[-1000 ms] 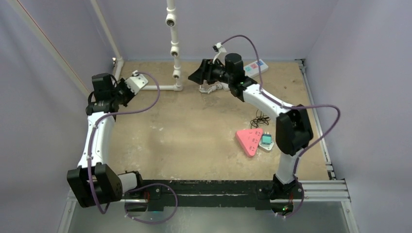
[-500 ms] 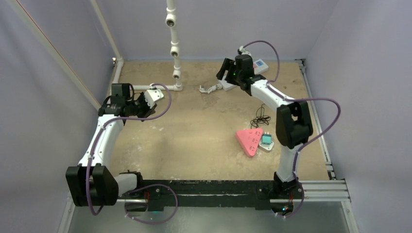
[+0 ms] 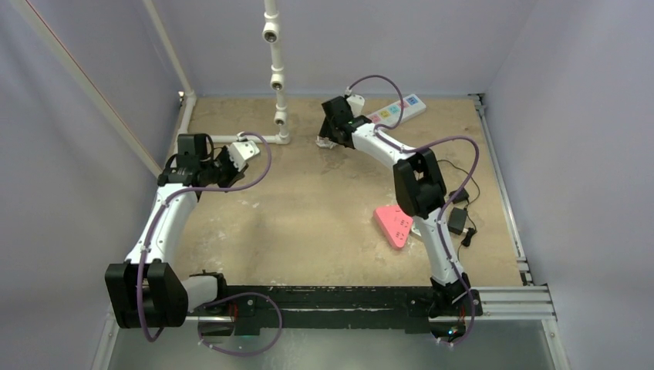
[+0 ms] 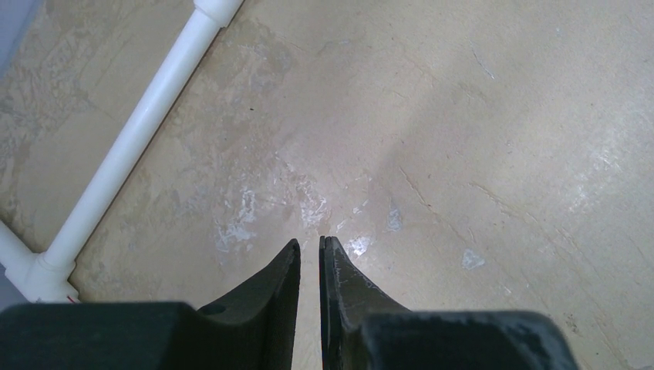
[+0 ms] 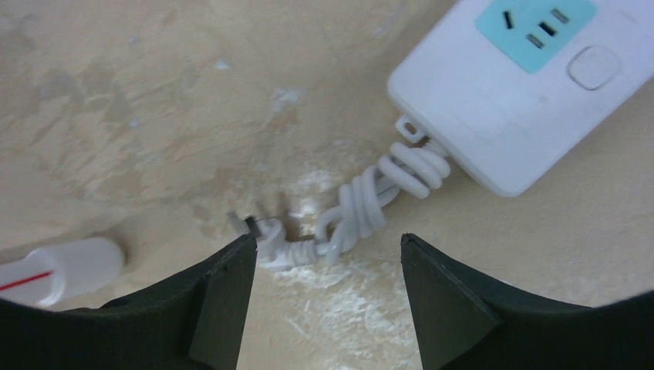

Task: Insert the plug
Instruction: Move the socket to the center of the board.

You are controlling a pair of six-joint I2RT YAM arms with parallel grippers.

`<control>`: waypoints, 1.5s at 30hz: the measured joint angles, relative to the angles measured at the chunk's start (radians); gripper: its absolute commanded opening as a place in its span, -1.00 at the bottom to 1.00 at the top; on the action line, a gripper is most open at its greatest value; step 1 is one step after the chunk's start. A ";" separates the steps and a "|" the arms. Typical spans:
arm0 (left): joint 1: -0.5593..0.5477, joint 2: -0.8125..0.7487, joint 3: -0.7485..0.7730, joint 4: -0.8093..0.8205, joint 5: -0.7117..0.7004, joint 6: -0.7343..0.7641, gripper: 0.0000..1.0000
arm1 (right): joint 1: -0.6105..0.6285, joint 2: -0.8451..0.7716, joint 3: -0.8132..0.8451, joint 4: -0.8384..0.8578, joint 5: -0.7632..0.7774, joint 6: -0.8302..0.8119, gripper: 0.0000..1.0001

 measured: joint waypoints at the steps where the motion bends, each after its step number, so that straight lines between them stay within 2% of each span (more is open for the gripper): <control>1: 0.000 0.000 -0.001 0.004 -0.003 -0.001 -0.73 | 0.000 0.018 0.019 -0.014 0.018 0.008 0.40; 9: 0.000 0.000 -0.029 0.040 -0.025 0.001 -0.75 | -0.013 0.065 0.026 -0.090 0.103 0.053 0.34; 13: 0.000 0.000 -0.045 0.044 -0.044 0.010 -0.78 | -0.013 0.091 0.068 -0.106 0.122 0.052 0.17; 15: 0.000 0.000 -0.048 0.044 -0.059 0.018 -0.78 | -0.013 0.119 0.106 -0.105 0.131 0.049 0.15; 21: 0.000 -0.011 -0.054 0.036 -0.075 0.020 -0.78 | -0.013 0.142 0.136 -0.097 0.140 0.047 0.40; 31: 0.000 -0.035 -0.054 0.019 -0.075 0.020 -0.78 | -0.014 0.140 0.120 -0.069 0.183 0.060 0.41; 38: 0.000 -0.035 -0.054 0.017 -0.075 0.020 -0.79 | -0.024 0.068 0.024 0.008 0.193 0.063 0.41; 45: 0.000 -0.035 -0.054 0.017 -0.076 0.025 -0.78 | -0.042 0.063 0.034 0.041 0.189 0.067 0.40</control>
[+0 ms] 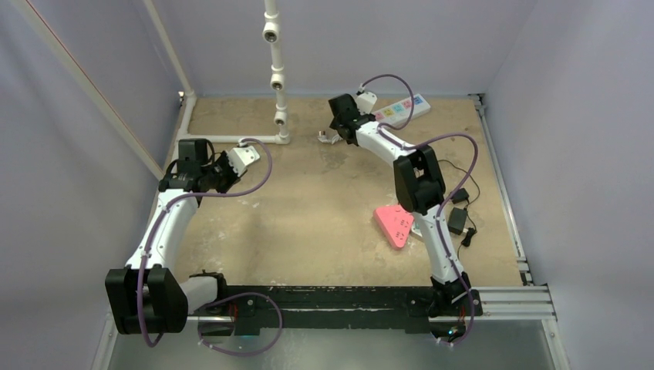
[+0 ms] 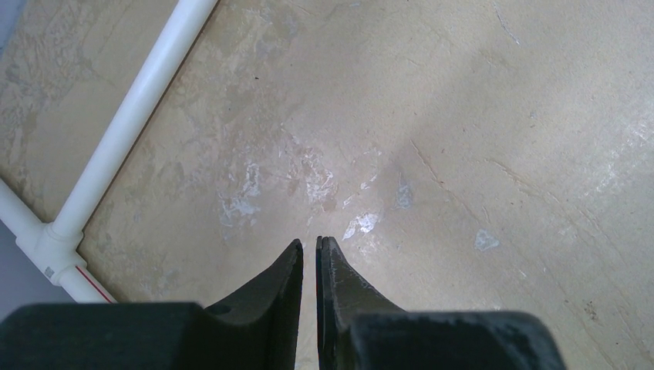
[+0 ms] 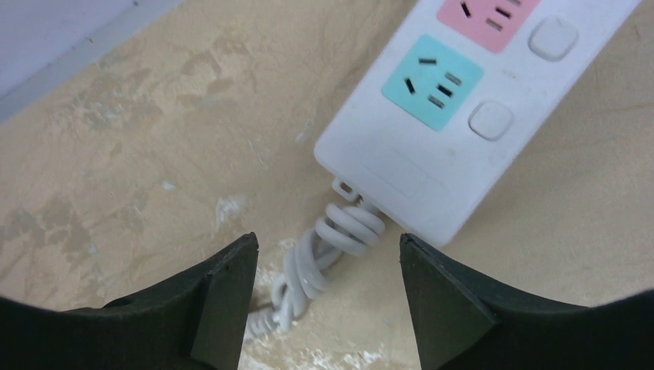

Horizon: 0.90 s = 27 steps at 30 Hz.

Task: Insert the plug
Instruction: Move the socket to the center of the board.

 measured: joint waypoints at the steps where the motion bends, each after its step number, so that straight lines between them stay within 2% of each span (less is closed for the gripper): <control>1: 0.000 0.000 0.000 0.000 0.000 0.001 -0.79 | -0.002 0.005 0.011 -0.004 -0.001 0.001 0.38; 7: 0.000 0.000 0.000 0.000 -0.005 0.003 -0.79 | -0.013 0.087 0.129 -0.020 -0.008 0.011 0.28; 22: 0.000 0.000 0.000 0.000 -0.011 0.010 -0.79 | 0.001 0.090 0.113 -0.137 0.021 0.044 0.17; 24: 0.000 0.000 0.000 0.000 -0.011 0.010 -0.79 | 0.003 0.090 0.113 -0.142 0.026 0.050 -0.02; 27: 0.000 0.000 0.000 0.000 -0.011 0.010 -0.79 | 0.005 0.090 0.113 -0.146 0.027 0.050 -0.53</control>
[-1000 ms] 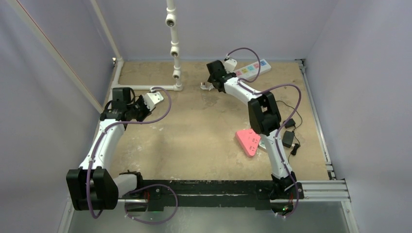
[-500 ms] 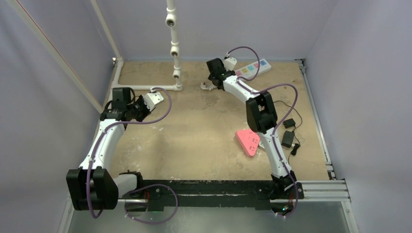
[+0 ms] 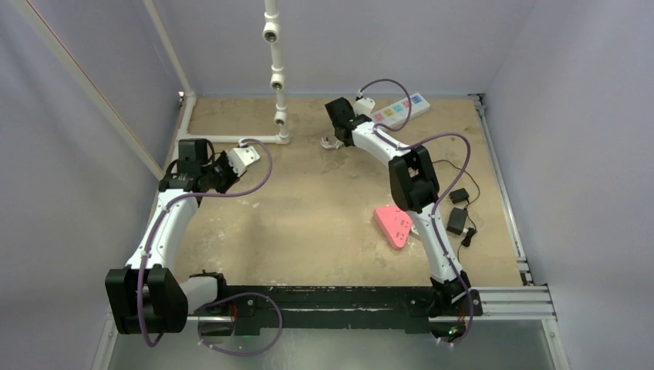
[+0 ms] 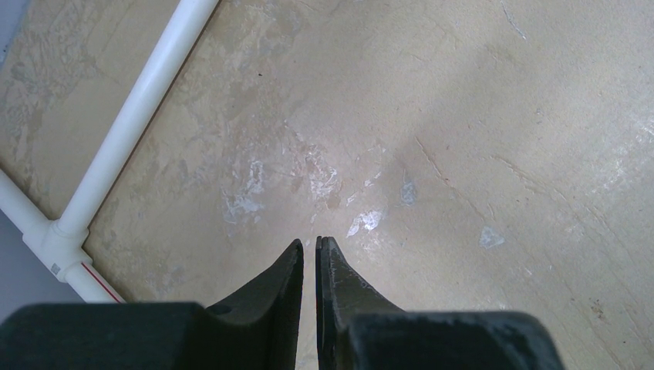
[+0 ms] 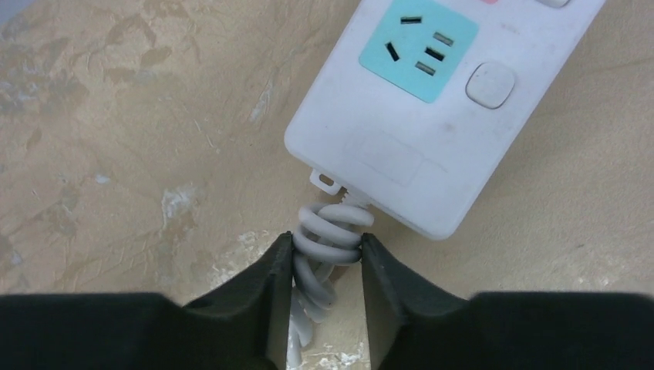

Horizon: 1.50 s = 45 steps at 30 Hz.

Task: Insert the plug
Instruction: Move the socket to the center of the board.

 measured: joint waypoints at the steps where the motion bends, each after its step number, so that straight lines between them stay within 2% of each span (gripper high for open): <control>1: 0.000 0.000 0.000 0.000 0.000 0.000 -0.79 | 0.001 0.000 -0.001 0.000 0.001 -0.003 -0.64; 5: 0.000 -0.001 0.000 0.000 -0.001 0.000 -0.80 | 0.018 -0.033 -0.064 0.054 0.002 -0.082 -1.00; 7: 0.000 -0.001 0.000 -0.001 0.000 0.000 -0.80 | 0.036 -0.085 -0.158 0.101 0.003 -0.138 -1.00; 10: 0.000 -0.004 0.000 -0.003 0.002 0.000 -0.80 | 0.089 -0.229 -0.389 0.174 -0.003 -0.203 -1.00; 12: 0.000 -0.007 0.000 -0.006 0.005 0.000 -0.80 | 0.146 -0.381 -0.630 0.243 -0.035 -0.233 -1.00; 15: 0.000 -0.016 0.000 -0.021 0.010 0.002 -0.79 | 0.223 -0.561 -0.875 0.288 -0.111 -0.269 -1.00; 18: 0.000 -0.022 0.000 -0.035 0.017 0.008 -0.79 | 0.301 -0.675 -1.019 0.338 -0.222 -0.340 -1.00; 22: 0.000 -0.023 0.004 -0.052 0.031 0.008 -0.80 | 0.417 -0.770 -1.134 0.393 -0.351 -0.482 -1.00; 23: 0.000 -0.024 0.006 -0.055 0.032 0.009 -0.80 | 0.454 -0.787 -1.153 0.396 -0.379 -0.523 -0.94; 25: 0.000 -0.024 0.008 -0.056 0.037 0.009 -0.80 | 0.515 -0.808 -1.169 0.388 -0.436 -0.595 -0.32; 26: 0.000 -0.024 0.009 -0.057 0.039 0.010 -0.80 | 0.539 -0.809 -1.169 0.377 -0.459 -0.623 -0.07; 32: 0.000 -0.023 0.017 -0.060 0.052 0.010 -0.79 | 0.554 -0.793 -1.112 0.214 -0.490 -0.663 0.92; 37: 0.000 -0.023 0.023 -0.064 0.052 0.012 -0.80 | 0.505 -0.794 -1.001 0.132 -0.447 -0.592 0.98; 45: 0.000 -0.023 0.029 -0.073 0.050 0.019 -0.79 | 0.319 -0.826 -0.912 0.201 -0.451 -0.558 0.98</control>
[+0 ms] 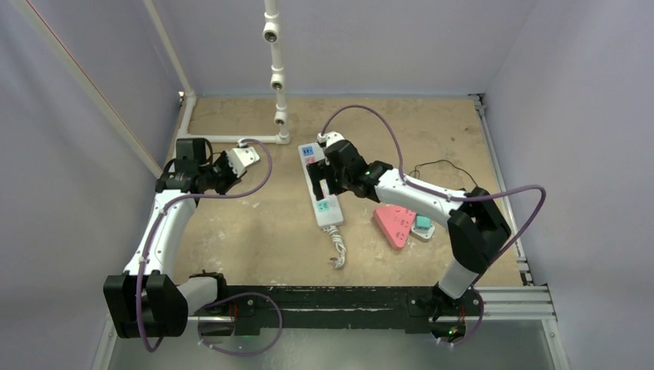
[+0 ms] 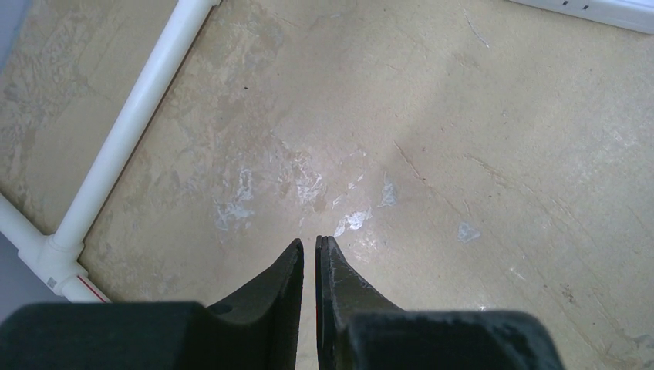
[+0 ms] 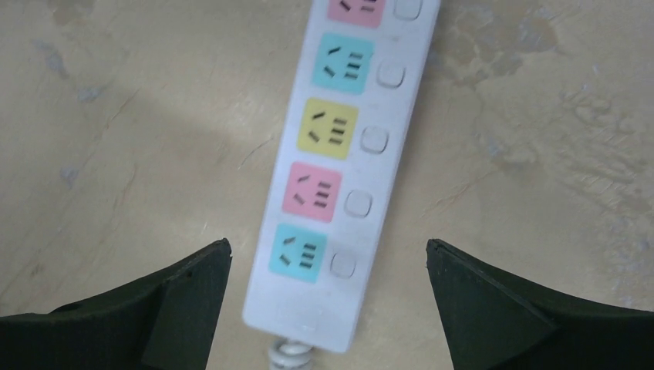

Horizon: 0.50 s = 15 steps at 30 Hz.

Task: Insert the plug
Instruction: Move the socket to the center of the board.

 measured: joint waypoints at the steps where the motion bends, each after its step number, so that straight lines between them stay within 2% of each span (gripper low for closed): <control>1: 0.000 0.000 0.003 -0.002 0.000 0.000 -0.79 | -0.026 0.020 0.016 0.008 -0.009 -0.006 0.98; 6: 0.000 0.001 0.024 -0.005 -0.005 0.000 -0.79 | -0.108 0.185 0.090 0.067 -0.087 -0.050 0.98; 10: 0.000 0.002 0.036 -0.006 -0.013 0.000 -0.78 | -0.121 0.277 0.106 0.080 -0.143 -0.077 0.98; 15: 0.000 0.001 0.042 -0.006 -0.022 0.009 -0.78 | -0.127 0.307 0.138 0.118 -0.220 -0.085 0.98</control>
